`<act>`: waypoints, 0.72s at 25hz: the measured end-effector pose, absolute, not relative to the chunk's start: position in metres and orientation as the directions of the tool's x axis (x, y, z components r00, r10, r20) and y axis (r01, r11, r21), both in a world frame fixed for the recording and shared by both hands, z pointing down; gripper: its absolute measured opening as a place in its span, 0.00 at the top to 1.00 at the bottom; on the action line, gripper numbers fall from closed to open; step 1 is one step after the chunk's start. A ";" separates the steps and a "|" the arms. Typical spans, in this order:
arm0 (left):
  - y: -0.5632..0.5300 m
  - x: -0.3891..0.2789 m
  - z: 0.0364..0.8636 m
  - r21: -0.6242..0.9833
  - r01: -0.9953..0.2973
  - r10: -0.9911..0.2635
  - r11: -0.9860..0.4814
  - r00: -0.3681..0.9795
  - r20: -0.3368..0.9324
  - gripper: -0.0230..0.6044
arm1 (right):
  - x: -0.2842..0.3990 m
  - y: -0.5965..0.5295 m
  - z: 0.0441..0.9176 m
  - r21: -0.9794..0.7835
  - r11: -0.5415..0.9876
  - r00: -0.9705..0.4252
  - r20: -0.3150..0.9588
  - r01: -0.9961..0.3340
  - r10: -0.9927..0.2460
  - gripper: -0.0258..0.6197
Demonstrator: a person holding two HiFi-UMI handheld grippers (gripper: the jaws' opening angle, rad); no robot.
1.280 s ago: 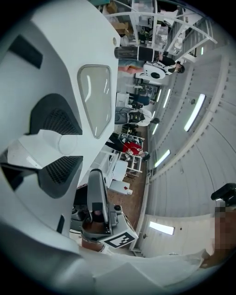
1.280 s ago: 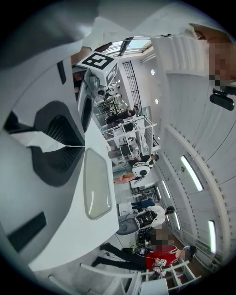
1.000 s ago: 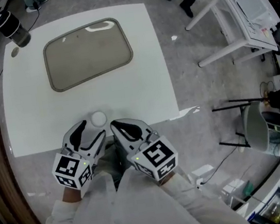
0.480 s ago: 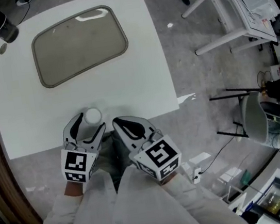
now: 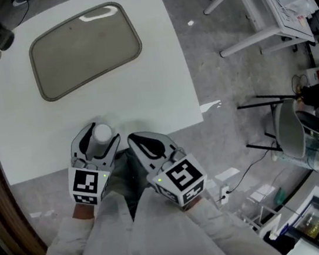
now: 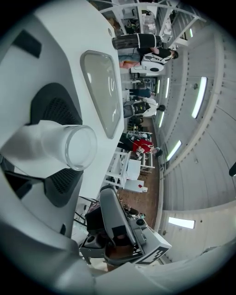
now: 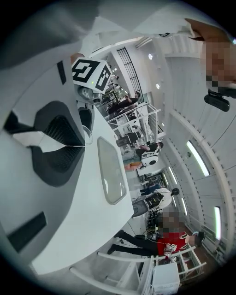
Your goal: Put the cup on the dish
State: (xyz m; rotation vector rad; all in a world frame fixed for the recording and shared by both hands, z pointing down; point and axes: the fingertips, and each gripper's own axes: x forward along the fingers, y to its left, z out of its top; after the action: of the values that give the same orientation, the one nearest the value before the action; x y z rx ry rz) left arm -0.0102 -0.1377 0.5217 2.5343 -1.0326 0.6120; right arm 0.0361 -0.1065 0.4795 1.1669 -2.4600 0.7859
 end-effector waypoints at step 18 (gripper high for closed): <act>-0.138 -0.005 0.529 0.080 -0.712 -0.574 -0.697 0.622 0.532 0.53 | 0.044 -0.111 0.475 -0.339 0.516 -0.617 0.478 -0.786 -0.626 0.94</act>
State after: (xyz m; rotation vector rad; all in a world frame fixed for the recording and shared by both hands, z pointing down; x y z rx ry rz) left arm -0.0045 -0.1384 0.5287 2.5645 -1.0428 0.6946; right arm 0.0440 -0.1105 0.4753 1.1826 -2.4656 0.7741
